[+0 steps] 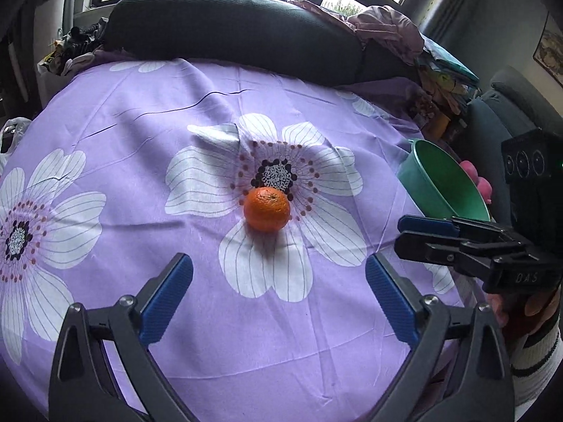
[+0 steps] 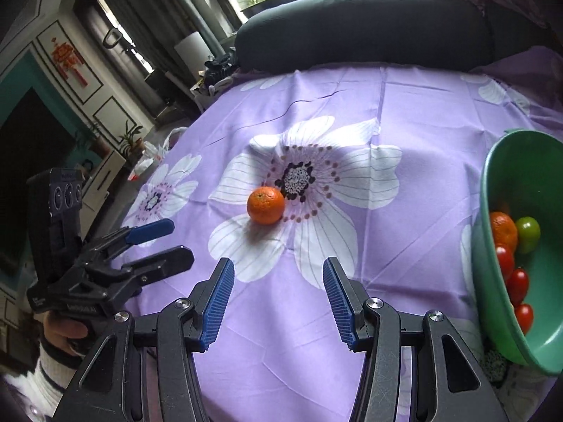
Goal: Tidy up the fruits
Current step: 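Move the right tool back to the mandarin orange, then grasp the mandarin orange with the right tool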
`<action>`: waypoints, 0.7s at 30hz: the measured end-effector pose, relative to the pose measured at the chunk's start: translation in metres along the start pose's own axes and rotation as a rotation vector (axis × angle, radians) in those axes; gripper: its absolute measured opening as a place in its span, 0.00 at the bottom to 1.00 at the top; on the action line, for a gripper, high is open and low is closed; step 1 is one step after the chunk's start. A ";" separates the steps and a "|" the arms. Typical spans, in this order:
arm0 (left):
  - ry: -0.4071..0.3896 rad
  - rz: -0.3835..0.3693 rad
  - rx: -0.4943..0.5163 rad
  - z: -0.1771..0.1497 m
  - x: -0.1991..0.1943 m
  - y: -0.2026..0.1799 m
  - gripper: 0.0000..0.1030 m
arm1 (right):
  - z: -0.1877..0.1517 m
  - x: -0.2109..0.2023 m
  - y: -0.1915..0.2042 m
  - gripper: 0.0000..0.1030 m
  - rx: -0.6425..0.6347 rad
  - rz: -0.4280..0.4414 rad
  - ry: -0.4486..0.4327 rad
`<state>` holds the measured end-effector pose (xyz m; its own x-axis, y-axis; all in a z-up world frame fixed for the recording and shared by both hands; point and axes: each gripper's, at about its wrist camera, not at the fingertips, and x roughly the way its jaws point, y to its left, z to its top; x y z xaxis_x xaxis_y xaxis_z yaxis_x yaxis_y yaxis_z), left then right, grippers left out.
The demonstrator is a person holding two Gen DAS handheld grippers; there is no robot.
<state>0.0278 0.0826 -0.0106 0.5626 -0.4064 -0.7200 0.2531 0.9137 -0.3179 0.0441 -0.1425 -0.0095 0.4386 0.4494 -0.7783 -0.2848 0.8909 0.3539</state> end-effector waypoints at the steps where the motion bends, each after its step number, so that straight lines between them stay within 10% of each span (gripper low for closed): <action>1: 0.010 -0.015 0.004 0.002 0.004 0.001 0.93 | 0.004 0.006 0.000 0.51 0.008 0.012 0.007; 21: 0.149 -0.026 0.082 0.034 0.070 0.011 0.51 | 0.050 0.093 -0.013 0.52 0.155 0.115 0.134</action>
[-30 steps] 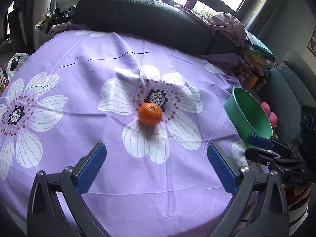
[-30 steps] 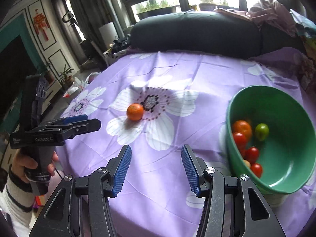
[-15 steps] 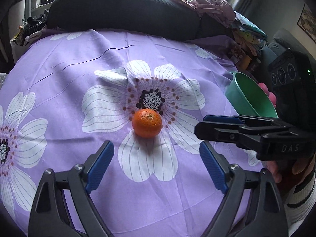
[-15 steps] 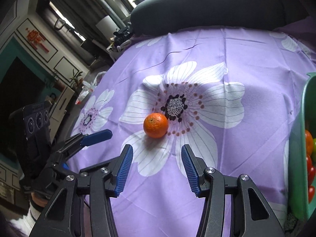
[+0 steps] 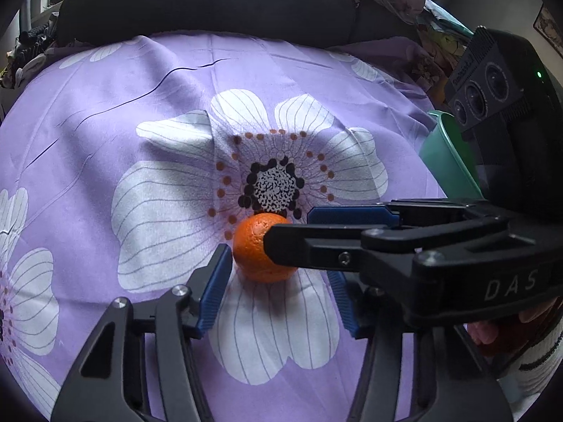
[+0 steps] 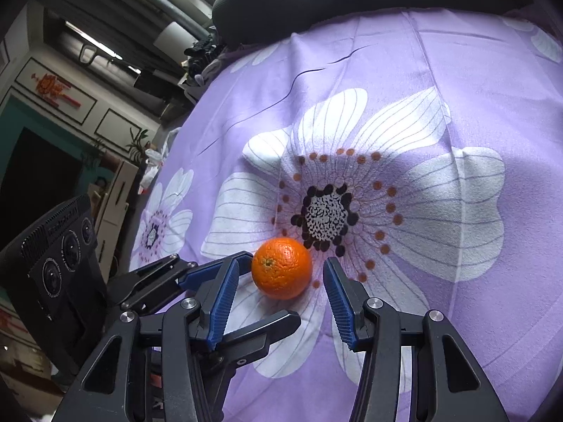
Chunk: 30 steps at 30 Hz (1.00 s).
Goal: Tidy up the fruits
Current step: 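Grasp the mandarin orange with the right tool, then carry the mandarin over the green bowl with the right tool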
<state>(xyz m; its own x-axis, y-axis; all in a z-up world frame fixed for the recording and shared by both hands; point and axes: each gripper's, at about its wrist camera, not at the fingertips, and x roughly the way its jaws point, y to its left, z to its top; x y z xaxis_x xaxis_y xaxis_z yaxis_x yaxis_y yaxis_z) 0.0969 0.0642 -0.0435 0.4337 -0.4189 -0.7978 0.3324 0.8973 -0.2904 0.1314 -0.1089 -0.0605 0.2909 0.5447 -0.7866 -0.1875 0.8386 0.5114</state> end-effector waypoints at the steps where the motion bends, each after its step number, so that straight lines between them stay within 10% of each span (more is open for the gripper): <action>1: 0.001 -0.001 -0.005 0.001 0.001 0.001 0.51 | 0.001 0.002 -0.001 0.52 0.001 0.000 0.005; 30: -0.044 0.041 0.114 0.004 -0.021 -0.059 0.41 | -0.020 -0.048 0.003 0.39 -0.004 -0.015 -0.094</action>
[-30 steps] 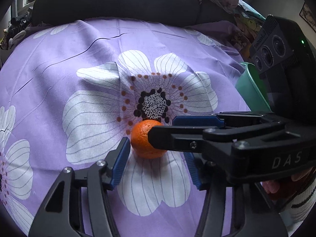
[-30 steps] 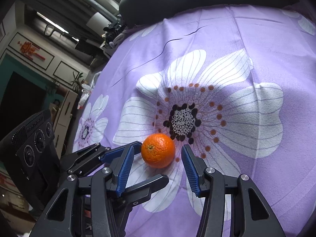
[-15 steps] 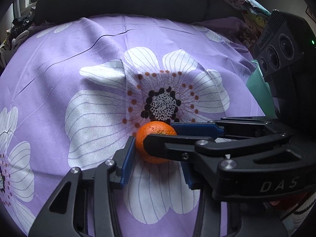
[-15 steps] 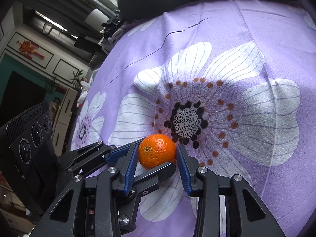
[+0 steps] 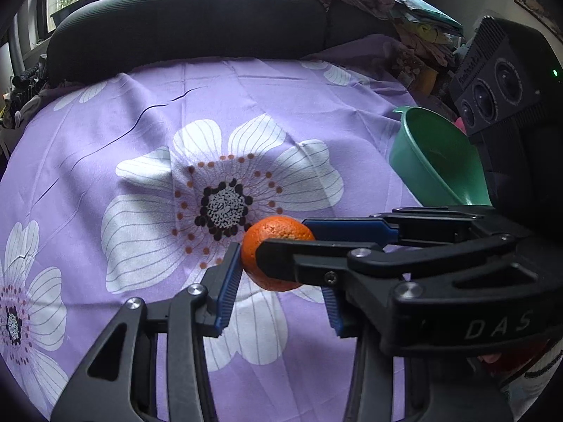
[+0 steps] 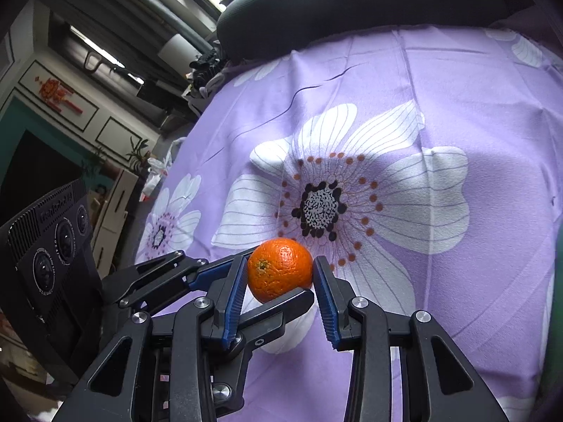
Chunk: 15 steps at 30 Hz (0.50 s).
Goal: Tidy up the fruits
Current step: 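Carry the mandarin over the green bowl with the right tool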
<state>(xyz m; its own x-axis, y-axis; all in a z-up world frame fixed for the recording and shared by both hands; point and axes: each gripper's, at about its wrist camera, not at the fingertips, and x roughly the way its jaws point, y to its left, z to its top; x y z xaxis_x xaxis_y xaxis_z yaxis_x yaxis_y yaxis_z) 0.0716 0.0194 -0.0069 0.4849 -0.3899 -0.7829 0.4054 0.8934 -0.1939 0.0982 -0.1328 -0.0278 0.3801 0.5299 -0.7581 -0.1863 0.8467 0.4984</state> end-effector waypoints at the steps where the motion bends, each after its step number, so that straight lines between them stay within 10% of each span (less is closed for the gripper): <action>1: -0.007 -0.005 0.010 0.002 -0.002 -0.004 0.41 | -0.001 -0.007 0.000 0.39 0.000 -0.003 -0.013; 15: -0.076 -0.058 0.122 0.010 -0.020 -0.080 0.41 | -0.027 -0.084 -0.014 0.39 0.021 -0.066 -0.158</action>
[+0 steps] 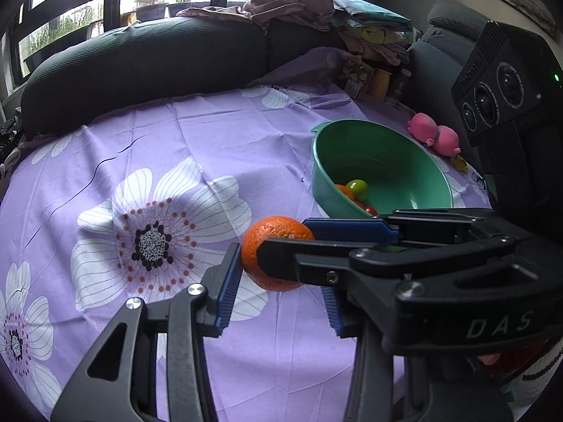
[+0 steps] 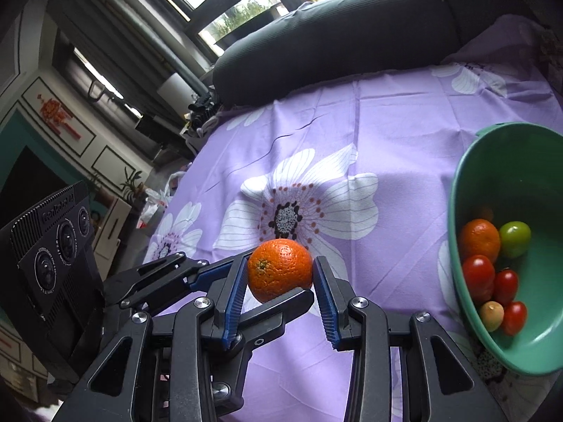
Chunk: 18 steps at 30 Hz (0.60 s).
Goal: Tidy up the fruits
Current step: 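Carry the mandarin over the green bowl with the right tool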
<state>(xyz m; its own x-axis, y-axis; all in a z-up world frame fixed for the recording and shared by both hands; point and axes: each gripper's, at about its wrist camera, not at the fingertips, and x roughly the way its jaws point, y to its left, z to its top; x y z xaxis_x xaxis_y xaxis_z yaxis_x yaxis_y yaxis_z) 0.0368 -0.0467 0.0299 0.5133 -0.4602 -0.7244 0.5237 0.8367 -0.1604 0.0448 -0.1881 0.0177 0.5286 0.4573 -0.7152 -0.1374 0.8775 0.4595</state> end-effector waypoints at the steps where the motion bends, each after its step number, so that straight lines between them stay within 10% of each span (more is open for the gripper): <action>1: -0.002 -0.006 0.009 0.002 0.001 -0.006 0.41 | -0.001 -0.005 -0.003 0.39 0.006 -0.006 -0.009; 18: -0.016 -0.123 0.150 0.045 0.037 -0.083 0.41 | -0.001 -0.078 -0.060 0.39 0.098 -0.116 -0.150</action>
<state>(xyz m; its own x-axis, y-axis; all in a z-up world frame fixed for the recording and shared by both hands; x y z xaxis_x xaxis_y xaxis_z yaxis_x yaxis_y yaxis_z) 0.0429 -0.1461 0.0469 0.4496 -0.5621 -0.6942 0.6783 0.7205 -0.1441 0.0112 -0.2764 0.0459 0.6557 0.3213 -0.6832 0.0097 0.9013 0.4331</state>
